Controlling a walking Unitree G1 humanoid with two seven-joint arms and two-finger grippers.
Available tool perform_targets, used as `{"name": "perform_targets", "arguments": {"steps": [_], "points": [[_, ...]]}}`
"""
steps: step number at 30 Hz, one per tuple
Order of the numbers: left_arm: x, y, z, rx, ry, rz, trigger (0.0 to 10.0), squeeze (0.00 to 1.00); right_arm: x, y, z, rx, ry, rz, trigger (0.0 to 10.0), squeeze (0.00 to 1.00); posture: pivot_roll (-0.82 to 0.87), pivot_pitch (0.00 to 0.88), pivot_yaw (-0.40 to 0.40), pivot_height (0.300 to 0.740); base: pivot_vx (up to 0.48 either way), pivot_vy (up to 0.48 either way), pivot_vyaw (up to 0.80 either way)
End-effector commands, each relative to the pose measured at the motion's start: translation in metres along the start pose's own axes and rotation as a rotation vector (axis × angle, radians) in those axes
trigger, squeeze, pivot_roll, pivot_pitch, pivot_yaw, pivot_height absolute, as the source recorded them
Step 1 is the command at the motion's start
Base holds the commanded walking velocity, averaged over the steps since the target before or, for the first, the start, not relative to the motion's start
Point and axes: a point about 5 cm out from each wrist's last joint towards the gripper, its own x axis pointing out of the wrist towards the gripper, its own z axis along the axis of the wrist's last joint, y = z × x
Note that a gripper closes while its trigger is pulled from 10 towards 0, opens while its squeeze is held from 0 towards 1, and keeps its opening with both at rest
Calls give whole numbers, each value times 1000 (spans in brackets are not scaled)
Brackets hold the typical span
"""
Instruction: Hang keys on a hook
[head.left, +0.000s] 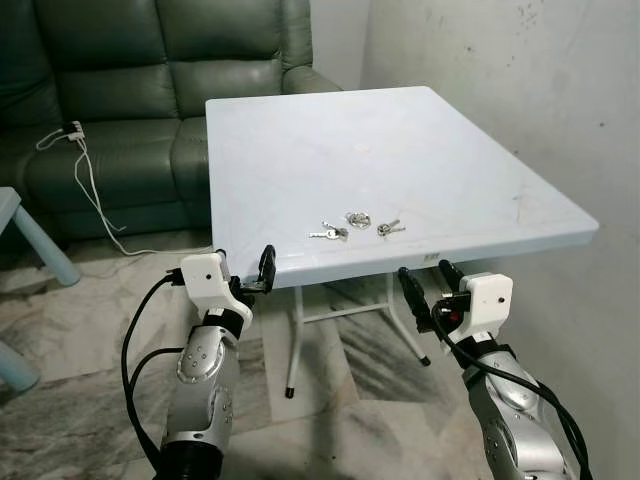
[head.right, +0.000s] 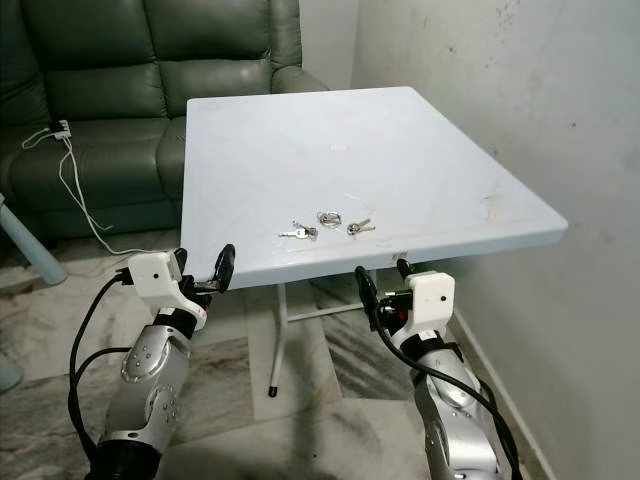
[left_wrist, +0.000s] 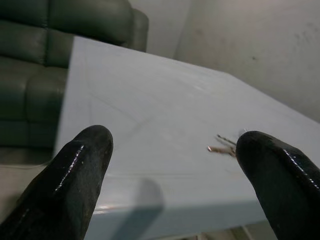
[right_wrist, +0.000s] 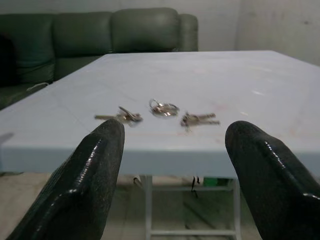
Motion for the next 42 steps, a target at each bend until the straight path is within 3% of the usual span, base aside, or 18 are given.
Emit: {"name": "perform_targets", "arguments": {"steps": [1,11,42], "points": [[2,-5,1,3,2,-21,10000,0,0,-4,2,-1,-5,-21,10000,0,-70,0,-30,740,0,352,0],[4,-5,2,4,-1,-21,10000,0,0,-4,2,0,-7,-24,10000,0,-71,0,-28,740,0,352,0],[4,-5,1,13,3,5,10000,0,2,-3,2,-18,-1,-18,10000,0,-70,0,-28,740,28,0,0]]}}
